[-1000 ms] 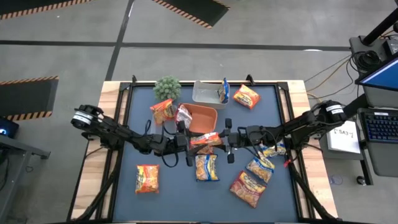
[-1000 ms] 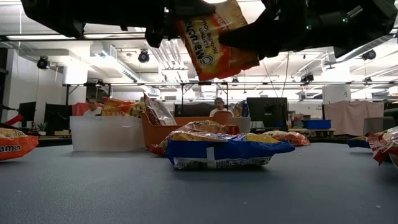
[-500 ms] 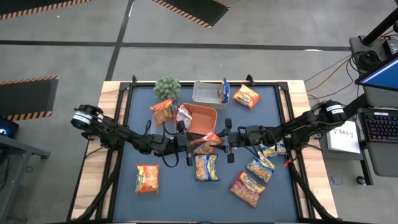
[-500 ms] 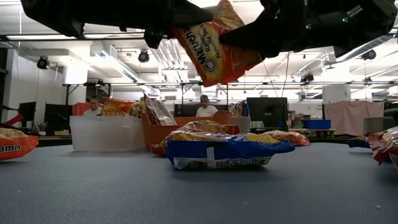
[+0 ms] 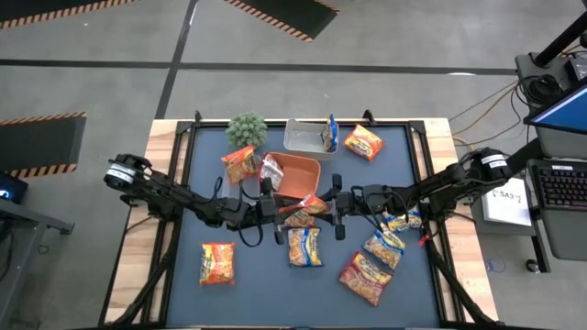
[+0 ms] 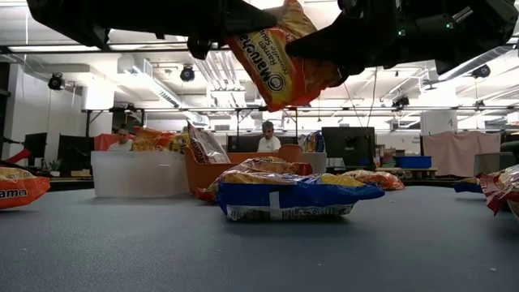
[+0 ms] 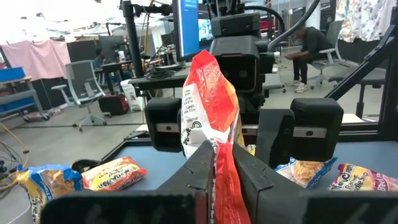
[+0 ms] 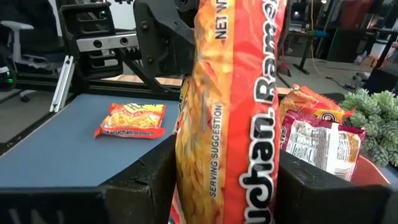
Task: Sort Maruchan noodles
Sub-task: Put the orange noodle pack into the transparent bin, then put the red noodle pack into the orange bin
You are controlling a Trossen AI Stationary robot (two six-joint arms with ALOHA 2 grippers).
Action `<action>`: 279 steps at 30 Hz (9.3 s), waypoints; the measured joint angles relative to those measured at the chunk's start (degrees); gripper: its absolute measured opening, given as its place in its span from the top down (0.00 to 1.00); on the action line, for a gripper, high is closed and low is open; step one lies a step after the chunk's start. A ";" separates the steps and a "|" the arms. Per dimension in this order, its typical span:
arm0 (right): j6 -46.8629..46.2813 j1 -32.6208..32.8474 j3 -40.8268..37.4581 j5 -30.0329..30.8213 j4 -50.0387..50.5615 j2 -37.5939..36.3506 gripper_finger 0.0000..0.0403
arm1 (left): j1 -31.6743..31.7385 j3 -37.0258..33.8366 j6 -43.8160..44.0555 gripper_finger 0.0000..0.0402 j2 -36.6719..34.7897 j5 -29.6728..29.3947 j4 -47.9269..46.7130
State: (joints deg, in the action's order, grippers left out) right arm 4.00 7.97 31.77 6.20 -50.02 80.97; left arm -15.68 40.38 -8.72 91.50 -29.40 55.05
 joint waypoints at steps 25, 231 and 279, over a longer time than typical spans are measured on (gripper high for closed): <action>-6.40 -0.11 -0.07 -0.61 6.10 -10.04 0.57 | -0.30 0.95 -2.87 0.97 -21.04 1.85 -39.01; -49.57 -3.36 12.55 1.05 32.32 15.36 0.40 | 4.15 3.57 25.96 0.91 6.86 14.97 -51.27; -30.04 0.90 12.59 -4.73 26.59 10.78 0.98 | 0.37 3.56 19.01 0.91 -10.29 15.88 -55.86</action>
State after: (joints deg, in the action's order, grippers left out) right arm -26.05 8.87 44.36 1.46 -23.43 91.74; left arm -15.31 43.94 10.28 81.21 -13.52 -0.81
